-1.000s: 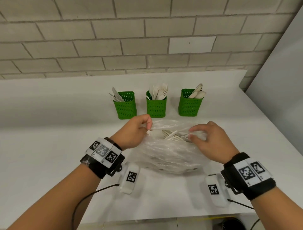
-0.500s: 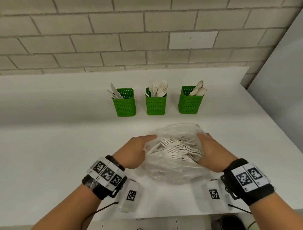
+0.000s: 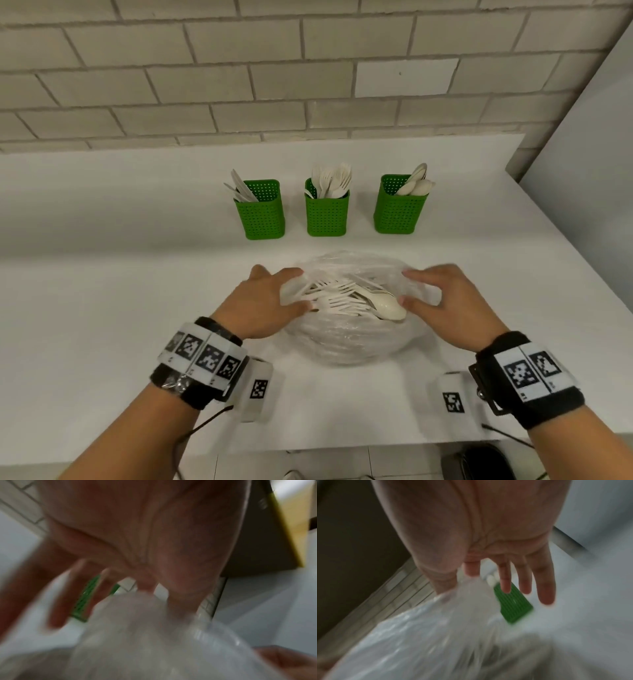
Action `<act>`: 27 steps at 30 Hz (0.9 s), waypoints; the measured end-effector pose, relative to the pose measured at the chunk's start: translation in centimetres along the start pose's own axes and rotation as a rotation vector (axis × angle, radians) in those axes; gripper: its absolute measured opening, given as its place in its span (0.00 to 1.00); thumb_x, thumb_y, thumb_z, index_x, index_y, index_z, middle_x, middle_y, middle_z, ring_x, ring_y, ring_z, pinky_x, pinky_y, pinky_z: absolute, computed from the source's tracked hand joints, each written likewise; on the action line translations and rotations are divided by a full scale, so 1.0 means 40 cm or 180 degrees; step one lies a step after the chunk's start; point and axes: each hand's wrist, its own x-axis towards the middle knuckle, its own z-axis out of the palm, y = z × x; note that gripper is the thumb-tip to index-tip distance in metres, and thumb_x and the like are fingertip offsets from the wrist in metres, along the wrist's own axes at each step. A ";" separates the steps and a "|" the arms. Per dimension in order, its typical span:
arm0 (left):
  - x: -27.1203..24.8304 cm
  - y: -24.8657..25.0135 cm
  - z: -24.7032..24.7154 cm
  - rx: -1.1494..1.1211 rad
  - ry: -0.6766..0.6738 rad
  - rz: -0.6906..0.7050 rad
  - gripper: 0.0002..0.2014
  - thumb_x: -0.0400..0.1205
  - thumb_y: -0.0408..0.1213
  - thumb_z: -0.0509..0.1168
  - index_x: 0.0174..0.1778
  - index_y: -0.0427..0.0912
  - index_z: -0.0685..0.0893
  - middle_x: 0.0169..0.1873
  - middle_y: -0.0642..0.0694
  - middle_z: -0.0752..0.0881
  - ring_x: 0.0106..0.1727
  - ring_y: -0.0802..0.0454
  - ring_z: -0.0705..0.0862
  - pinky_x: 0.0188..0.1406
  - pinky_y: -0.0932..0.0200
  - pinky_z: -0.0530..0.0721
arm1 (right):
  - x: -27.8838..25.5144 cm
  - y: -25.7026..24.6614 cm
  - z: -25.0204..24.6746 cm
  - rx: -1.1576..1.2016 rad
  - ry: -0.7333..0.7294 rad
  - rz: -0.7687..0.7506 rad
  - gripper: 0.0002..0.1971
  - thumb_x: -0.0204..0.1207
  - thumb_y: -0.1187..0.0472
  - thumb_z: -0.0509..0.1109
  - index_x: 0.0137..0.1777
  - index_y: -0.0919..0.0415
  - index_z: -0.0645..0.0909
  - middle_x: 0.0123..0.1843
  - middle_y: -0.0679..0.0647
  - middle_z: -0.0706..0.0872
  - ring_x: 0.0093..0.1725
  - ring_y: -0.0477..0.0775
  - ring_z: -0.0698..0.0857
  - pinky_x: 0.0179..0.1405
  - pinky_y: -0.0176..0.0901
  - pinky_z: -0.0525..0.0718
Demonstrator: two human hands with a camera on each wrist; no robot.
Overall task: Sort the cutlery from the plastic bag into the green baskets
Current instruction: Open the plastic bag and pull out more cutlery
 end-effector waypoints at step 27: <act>0.023 -0.068 0.038 -0.2207 0.0306 0.0176 0.36 0.72 0.14 0.69 0.68 0.56 0.79 0.68 0.50 0.80 0.67 0.52 0.79 0.61 0.65 0.79 | 0.055 -0.043 0.080 0.0207 -0.0905 0.0054 0.50 0.64 0.64 0.82 0.84 0.53 0.58 0.80 0.54 0.67 0.79 0.51 0.66 0.72 0.35 0.63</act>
